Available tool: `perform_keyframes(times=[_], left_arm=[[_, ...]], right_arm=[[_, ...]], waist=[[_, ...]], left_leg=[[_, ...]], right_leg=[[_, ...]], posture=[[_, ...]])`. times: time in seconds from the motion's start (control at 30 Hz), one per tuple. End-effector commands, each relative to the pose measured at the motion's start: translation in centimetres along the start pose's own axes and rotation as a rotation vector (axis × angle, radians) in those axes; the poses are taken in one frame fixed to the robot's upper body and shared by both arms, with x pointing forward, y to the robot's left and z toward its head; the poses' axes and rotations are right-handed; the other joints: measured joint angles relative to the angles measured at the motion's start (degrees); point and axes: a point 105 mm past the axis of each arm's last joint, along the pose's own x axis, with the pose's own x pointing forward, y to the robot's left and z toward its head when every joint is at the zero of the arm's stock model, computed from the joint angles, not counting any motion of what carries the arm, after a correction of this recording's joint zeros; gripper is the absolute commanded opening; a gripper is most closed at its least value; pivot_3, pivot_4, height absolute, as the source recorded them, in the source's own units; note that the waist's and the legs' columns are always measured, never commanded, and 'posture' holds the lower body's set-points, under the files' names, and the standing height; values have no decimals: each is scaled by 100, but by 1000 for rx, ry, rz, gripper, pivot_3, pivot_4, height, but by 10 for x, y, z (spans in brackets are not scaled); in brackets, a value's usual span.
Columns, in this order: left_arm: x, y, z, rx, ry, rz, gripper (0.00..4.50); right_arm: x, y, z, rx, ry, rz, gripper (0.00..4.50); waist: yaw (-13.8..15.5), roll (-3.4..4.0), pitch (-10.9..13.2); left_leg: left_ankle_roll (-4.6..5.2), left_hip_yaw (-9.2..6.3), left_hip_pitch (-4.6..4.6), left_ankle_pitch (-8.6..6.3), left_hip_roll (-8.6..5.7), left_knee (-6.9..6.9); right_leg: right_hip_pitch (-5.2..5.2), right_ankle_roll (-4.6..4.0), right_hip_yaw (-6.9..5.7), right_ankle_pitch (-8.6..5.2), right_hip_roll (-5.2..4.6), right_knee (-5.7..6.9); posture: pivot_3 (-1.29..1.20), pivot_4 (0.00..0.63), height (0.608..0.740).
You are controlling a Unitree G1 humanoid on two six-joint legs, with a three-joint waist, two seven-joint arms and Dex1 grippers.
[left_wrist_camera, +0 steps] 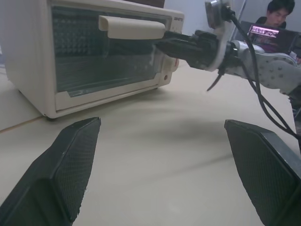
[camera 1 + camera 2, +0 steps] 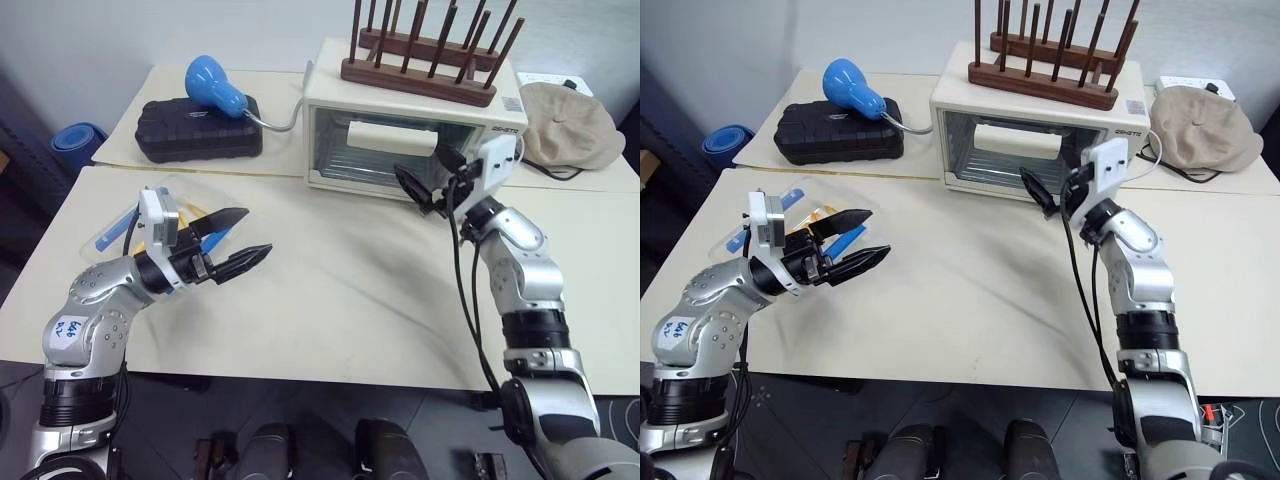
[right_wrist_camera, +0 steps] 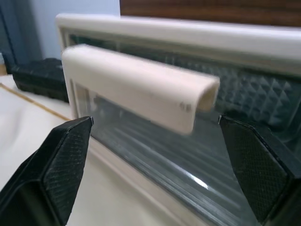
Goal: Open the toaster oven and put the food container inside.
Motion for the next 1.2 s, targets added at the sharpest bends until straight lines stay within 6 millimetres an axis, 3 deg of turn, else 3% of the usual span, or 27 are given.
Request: perform_keyframes(times=[0.03, 0.2, 0.33, 0.47, 0.6, 0.83, 1.07, 1.13, 1.2], left_arm=[[-2, -3, 7, 34, -16, 8, 4500], [-1, 6, 4, 23, -10, 59, 4500], [19, 17, 13, 11, -57, 45, 4500], [41, 34, 30, 54, -127, 44, 3603], [76, 68, 54, 118, -190, 110, 2298], [124, 93, 58, 145, -188, 170, 100], [145, 80, 41, 155, -124, 62, 15], [147, 72, 32, 173, -97, 6, 15], [146, 61, 18, 213, -37, -69, 15]], right_arm=[[4, 17, 16, -34, -59, 95, 4449], [-11, 38, 11, -66, -28, 181, 4449], [-27, 46, 1, -59, 19, 188, 4449], [-29, 45, 0, -66, 26, 164, 4500], [-30, 45, 1, -72, 22, 151, 4500], [-35, 43, -2, -99, 38, 138, 4500], [-63, 32, -10, -119, 88, 69, 4500], [-82, 30, -14, -118, 107, 39, 4500], [-118, 31, -22, -113, 153, 3, 4500]], waist=[[-31, 0, 0], [-81, 0, 0], [-38, 1, 0], [-39, 1, 1], [-25, -2, 2], [-44, -4, 3], [-12, -8, 6], [90, -8, 6], [185, -9, 6]], left_leg=[[0, -2, 0, 0, 1, 1], [-2, 5, 2, 1, 6, 0], [-5, 5, 2, 2, 10, 5], [-4, 11, 0, 2, 1, 13], [-7, 9, -2, 3, -11, 12], [-6, 13, -3, 3, -21, -5], [-5, 28, -7, 3, -22, -2], [-5, 43, -9, 3, -21, 0], [-4, 51, -15, 2, -22, 4]], right_leg=[[1, 0, -1, 0, 2, 0], [0, 0, 4, 0, 5, 0], [-2, 0, 4, 0, 9, 2], [0, 0, 7, 0, 4, 3], [-2, 0, -3, 0, 15, 2], [-8, 1, -14, 0, 11, -2], [-9, 1, -21, 0, 6, -1], [-8, 1, -24, 0, 4, -1], [-8, 1, -27, 0, 4, -1]], posture=[[0, 150, 740], [0, 150, 740], [0, 150, 740], [0, 150, 740], [0, 150, 740], [0, 150, 740], [0, 150, 740], [0, 150, 740], [0, 150, 740]])
